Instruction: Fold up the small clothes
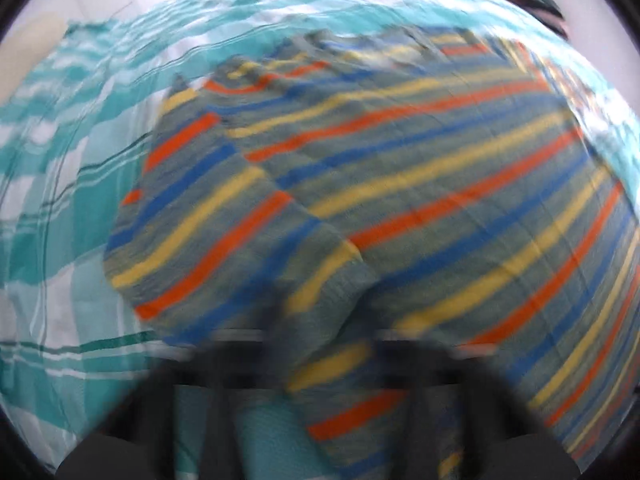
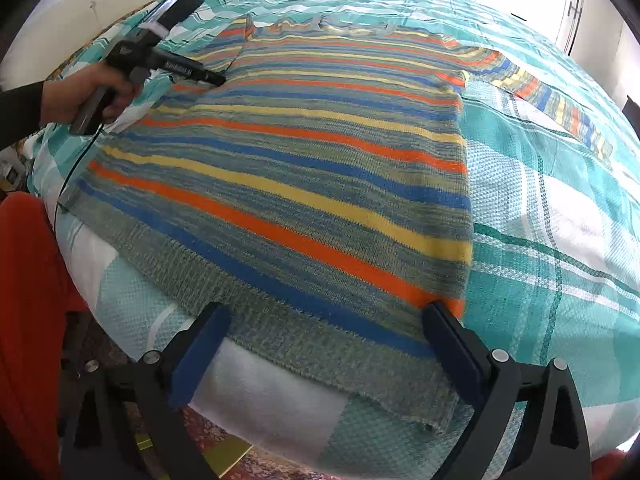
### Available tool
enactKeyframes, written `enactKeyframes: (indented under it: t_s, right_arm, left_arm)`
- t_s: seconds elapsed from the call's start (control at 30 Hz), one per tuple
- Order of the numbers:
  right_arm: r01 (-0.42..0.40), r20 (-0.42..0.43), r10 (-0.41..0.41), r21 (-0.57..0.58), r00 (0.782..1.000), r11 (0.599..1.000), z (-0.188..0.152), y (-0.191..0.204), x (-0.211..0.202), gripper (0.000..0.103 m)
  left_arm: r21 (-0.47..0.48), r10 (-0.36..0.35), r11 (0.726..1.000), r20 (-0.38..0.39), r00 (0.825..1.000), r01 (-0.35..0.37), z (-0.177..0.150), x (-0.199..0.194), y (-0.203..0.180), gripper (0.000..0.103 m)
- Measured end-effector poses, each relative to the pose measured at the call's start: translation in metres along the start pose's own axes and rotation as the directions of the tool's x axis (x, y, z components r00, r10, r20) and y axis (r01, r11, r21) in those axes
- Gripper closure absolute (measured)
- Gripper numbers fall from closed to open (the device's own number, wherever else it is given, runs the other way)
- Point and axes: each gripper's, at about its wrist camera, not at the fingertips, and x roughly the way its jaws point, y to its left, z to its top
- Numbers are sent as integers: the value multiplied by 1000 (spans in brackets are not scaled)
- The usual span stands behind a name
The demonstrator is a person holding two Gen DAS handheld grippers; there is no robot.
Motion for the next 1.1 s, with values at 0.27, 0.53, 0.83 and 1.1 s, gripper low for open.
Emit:
enactKeyframes:
  t_s: [0.27,0.53,0.83,1.1]
  right_arm:
    - [8,3,-8,18,1000,1000,-3,0,-1,5]
    - [20,-3,-20,12,1000,1000,-2,2,3,2]
    - [41,-3,-41,-6,999,999,-3,5,6,0]
    - [53,-8,-53,-7,999,999,-2,6,7,0]
  left_arm:
    - [-579,-44,786,298,954,217,11,-84,199,99]
    - [-878,16,370,334,943,304,-84,-44,313,39]
    - [-823,-95,413,386,917,389,-95,-8,287,34]
    - [-870,59,451,251,966,198,-90,-15,265,96]
